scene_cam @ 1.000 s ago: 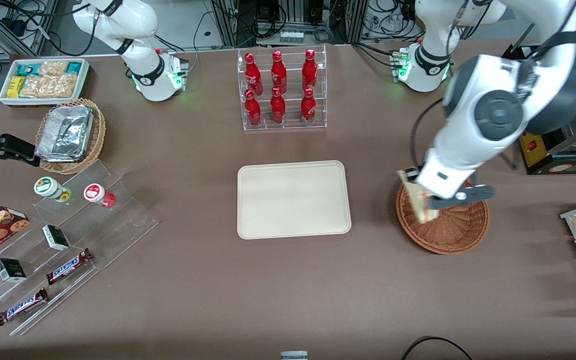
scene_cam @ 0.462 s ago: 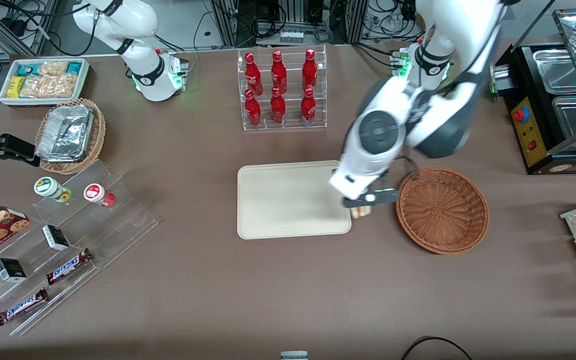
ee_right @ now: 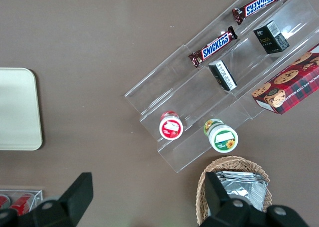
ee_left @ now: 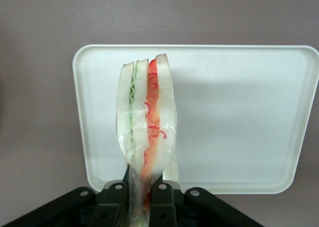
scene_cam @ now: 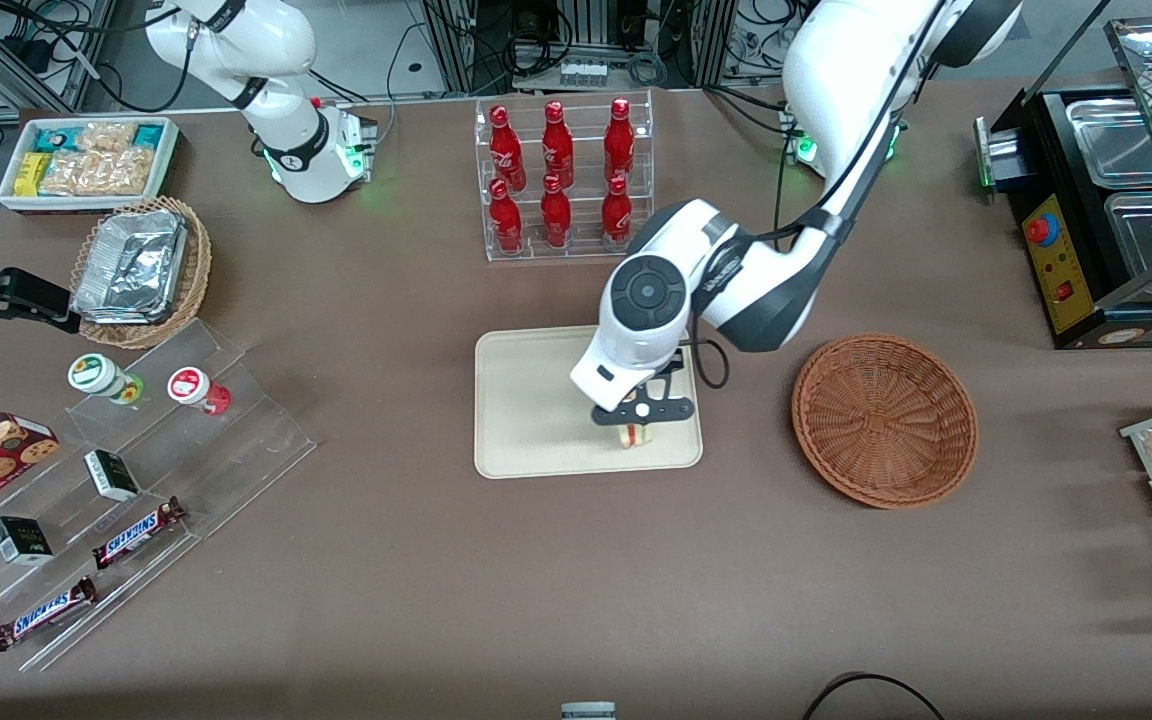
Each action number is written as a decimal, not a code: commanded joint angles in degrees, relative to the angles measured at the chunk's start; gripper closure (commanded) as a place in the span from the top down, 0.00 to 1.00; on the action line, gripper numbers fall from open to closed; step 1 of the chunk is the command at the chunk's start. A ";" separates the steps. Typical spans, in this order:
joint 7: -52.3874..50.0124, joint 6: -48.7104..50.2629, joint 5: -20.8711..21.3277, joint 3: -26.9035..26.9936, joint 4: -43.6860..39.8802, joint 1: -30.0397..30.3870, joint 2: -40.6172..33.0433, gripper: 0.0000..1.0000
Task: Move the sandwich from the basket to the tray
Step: 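Lower the sandwich onto the tray center with the left gripper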
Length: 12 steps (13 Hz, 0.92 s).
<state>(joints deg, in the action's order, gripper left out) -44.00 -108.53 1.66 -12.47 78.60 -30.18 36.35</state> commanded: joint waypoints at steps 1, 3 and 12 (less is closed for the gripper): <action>-0.91 -3.42 -1.21 0.52 -1.78 -2.59 2.58 0.00; -1.00 -7.04 -1.04 0.52 -1.17 -4.09 4.43 0.00; -0.73 -14.17 0.19 0.78 7.26 -7.35 4.87 0.00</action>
<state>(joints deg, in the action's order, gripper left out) -44.05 -122.02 1.29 -12.48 83.99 -36.72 42.07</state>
